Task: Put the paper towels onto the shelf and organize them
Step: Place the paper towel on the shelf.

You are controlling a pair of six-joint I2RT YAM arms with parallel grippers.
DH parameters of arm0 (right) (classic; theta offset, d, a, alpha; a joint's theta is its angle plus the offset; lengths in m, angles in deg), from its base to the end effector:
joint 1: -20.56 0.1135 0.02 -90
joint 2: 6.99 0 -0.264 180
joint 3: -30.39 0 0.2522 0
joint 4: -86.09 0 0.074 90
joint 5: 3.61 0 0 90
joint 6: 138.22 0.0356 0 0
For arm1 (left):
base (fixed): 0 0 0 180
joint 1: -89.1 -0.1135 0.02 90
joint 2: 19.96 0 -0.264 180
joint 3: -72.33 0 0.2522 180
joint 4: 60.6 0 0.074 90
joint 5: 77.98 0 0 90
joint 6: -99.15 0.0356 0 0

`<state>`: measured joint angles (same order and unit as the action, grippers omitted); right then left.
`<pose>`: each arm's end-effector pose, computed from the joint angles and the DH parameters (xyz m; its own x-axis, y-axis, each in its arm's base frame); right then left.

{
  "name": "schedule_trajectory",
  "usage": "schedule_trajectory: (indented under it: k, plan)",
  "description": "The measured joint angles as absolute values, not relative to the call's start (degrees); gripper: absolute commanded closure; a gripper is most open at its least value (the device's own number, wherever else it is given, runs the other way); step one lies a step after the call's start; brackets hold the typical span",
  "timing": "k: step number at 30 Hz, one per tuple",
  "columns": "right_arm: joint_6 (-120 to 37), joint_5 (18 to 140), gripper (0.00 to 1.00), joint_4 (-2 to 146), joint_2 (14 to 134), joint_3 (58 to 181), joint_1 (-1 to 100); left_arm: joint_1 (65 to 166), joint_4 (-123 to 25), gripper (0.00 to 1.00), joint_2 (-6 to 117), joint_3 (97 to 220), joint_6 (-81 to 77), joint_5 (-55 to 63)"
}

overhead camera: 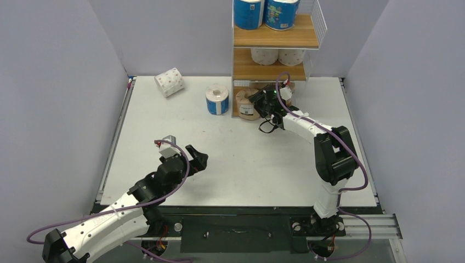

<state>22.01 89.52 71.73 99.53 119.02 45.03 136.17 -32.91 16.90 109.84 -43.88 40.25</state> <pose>0.3901 0.1754 0.2307 -0.5139 0.7985 -0.3135 0.3314 0.5219 0.7860 0.1178 -0.1019 0.2268 -0.4724 -0.5257 -0.7075 -0.0320 0.8123 -0.5823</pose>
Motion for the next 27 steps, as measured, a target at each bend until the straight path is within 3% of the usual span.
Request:
schedule_trajectory:
  k: [17,27]
  plan:
    - [19.26,85.42,0.46,74.00,97.06,112.64,42.61,136.17,-32.91,0.04,17.47,109.81,-44.28,40.05]
    - [16.20,81.88,0.39,74.62,91.16,110.84,42.26,136.17,-32.91,0.04,16.33,109.84,-44.26,40.05]
